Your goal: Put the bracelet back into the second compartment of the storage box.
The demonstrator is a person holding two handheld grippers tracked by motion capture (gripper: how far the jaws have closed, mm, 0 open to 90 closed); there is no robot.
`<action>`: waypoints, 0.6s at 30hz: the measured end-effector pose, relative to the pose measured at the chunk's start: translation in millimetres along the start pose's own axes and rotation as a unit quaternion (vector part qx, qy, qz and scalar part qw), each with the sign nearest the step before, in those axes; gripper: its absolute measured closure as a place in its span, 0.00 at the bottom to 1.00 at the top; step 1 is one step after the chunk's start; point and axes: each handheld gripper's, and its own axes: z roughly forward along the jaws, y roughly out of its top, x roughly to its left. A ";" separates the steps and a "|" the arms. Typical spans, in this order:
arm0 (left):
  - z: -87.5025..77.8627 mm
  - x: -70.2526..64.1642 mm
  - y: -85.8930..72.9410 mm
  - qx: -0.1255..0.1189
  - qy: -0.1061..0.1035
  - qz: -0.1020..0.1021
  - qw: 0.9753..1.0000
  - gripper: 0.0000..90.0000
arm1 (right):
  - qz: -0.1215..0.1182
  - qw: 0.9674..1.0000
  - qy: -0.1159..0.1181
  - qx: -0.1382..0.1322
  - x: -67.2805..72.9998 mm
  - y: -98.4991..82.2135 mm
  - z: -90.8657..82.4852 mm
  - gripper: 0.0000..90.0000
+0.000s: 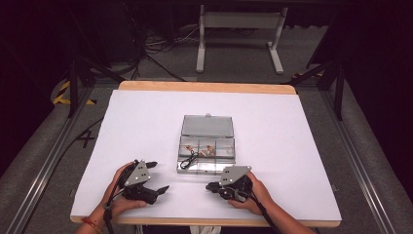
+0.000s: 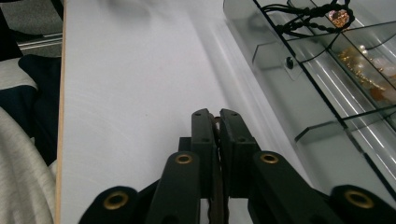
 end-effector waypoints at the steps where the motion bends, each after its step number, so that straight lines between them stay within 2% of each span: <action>1: -0.2 0.0 0.0 0.000 0.001 0.001 1.000 0.13 | 0.001 1.000 0.001 0.002 -1.0 -0.5 0.2 0.91; 3: 0.1 -0.1 0.0 0.000 0.001 0.001 1.000 0.13 | 0.004 1.000 0.002 0.008 -1.2 -2.5 3.5 0.84; 8: 0.7 -0.2 0.1 0.001 0.000 0.000 1.000 0.13 | 0.003 1.000 0.002 0.012 -1.3 -0.9 5.7 0.81; 10: 0.8 0.1 0.3 0.003 0.000 0.001 1.000 0.13 | 0.012 1.000 0.009 0.012 -4.7 0.1 7.4 0.79; 15: 1.5 0.1 0.6 0.007 -0.001 0.002 1.000 0.13 | 0.014 1.000 0.018 0.015 -7.4 2.3 9.8 0.79; 18: 1.6 0.3 0.7 0.009 -0.002 0.001 1.000 0.13 | 0.014 1.000 0.021 0.010 -7.2 3.3 12.4 0.84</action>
